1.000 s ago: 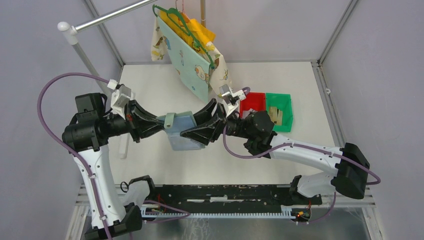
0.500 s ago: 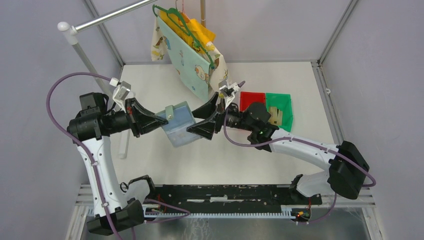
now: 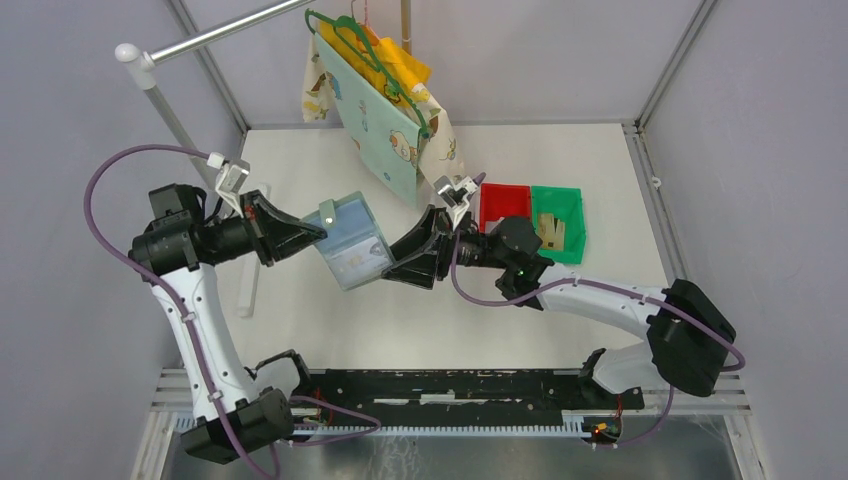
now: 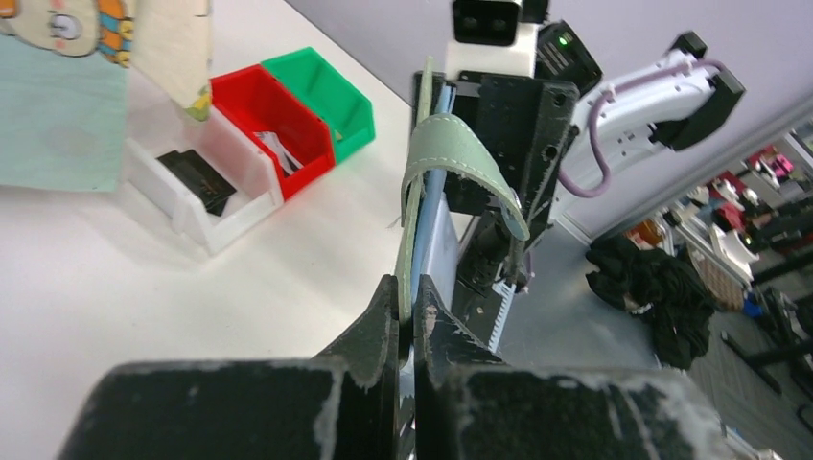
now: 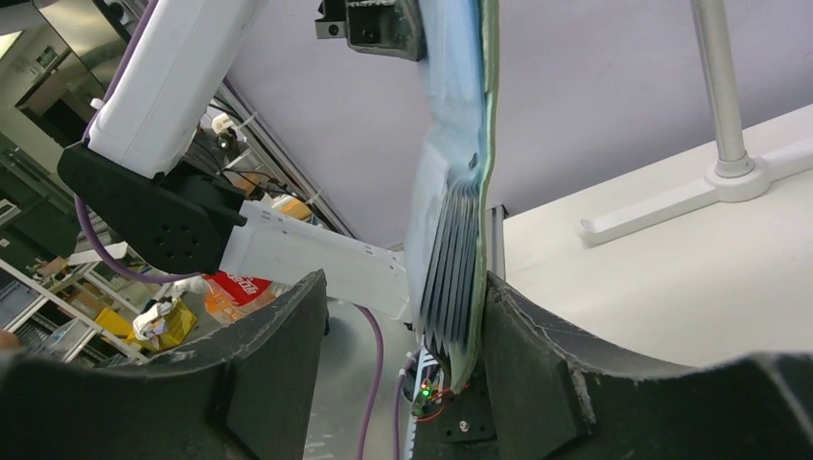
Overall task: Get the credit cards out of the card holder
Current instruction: Remove the credit card from the card holder.
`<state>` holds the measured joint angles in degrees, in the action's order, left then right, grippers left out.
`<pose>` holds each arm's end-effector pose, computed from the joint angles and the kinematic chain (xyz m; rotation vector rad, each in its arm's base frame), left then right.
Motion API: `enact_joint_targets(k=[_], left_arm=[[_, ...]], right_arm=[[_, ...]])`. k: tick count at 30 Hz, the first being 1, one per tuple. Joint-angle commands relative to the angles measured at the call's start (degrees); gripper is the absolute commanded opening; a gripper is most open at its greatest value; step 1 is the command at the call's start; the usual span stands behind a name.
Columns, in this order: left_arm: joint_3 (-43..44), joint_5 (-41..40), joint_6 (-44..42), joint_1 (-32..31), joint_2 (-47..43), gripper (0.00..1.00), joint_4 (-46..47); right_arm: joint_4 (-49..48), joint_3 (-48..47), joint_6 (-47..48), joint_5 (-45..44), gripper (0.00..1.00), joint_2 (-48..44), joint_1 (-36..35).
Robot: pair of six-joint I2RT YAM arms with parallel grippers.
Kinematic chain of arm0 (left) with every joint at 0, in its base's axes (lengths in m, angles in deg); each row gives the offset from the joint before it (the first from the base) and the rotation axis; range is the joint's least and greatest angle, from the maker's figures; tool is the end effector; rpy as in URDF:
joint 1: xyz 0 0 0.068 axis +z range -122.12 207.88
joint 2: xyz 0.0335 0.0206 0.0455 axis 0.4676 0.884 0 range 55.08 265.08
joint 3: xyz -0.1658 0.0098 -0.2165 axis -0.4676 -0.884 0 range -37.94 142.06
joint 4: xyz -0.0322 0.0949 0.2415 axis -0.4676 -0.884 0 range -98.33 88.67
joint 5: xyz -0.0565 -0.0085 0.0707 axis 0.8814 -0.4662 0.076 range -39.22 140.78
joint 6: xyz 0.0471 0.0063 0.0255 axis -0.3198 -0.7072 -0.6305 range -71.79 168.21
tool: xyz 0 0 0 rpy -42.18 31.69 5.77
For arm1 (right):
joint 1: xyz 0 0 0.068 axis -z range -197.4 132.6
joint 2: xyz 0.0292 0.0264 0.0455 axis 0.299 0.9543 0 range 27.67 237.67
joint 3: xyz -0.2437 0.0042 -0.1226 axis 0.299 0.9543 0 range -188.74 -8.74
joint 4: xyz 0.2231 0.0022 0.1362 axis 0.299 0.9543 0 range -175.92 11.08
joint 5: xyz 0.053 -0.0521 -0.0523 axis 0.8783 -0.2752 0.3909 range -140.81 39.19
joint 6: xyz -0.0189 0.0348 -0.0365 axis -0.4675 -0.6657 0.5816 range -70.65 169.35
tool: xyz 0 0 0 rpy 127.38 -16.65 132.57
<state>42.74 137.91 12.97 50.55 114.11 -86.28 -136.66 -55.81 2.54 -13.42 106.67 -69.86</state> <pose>0.1279 0.0148 0.4183 0.5767 1.6737 -1.2387 0.1693 0.2558 0.3270 -0.7422 1.3885 1.8273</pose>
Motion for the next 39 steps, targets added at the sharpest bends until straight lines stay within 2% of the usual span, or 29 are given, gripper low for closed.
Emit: enact_joint_targets(k=[1,5,8,11,14,17,22,27,30,34,39], left_arm=[[1.77,4.64,4.23,4.61,1.10,0.02,1.10],[3.89,1.28,5.58,9.32,0.81,0.02,1.17],[4.94,-1.62,4.43,16.17,-0.33,0.02,1.25],[6.82,-1.12,3.00,24.09,-1.50,0.02,3.26],[5.87,1.97,-6.66,29.44,-2.80,0.02,3.56],[0.90,4.85,-14.29,30.57,-1.63,0.02,1.44],[-6.29,0.56,-14.46,30.45,4.12,0.02,1.36],[-7.43,-4.01,-8.02,24.77,12.25,0.02,1.36],[-6.52,-3.93,-4.35,15.46,18.96,0.02,2.41],[-4.60,-1.98,-5.67,2.89,28.56,0.02,1.06],[2.37,-2.23,-10.17,-4.14,32.76,0.02,1.10]], right_arm=[[-5.99,-0.30,-1.97,1.26,0.63,0.84,0.35],[-6.42,-0.76,-2.23,-0.08,0.63,1.86,0.72],[-6.07,-1.35,-2.46,-1.05,0.77,2.86,1.21],[-4.74,-0.74,-1.94,-2.54,0.83,2.83,2.04],[-2.81,0.12,0.03,-3.43,0.92,1.53,2.61],[0.69,-0.04,3.00,-4.30,0.95,0.01,2.72],[6.35,0.17,7.52,-6.51,0.98,-3.31,2.72],[9.21,0.44,9.64,-7.74,0.98,-4.85,2.72],[9.43,0.68,9.83,-7.78,0.98,-4.91,2.71],[10.39,0.57,10.13,-7.66,0.98,-5.40,2.72],[11.50,0.60,11.14,-7.38,0.98,-6.49,2.72]])
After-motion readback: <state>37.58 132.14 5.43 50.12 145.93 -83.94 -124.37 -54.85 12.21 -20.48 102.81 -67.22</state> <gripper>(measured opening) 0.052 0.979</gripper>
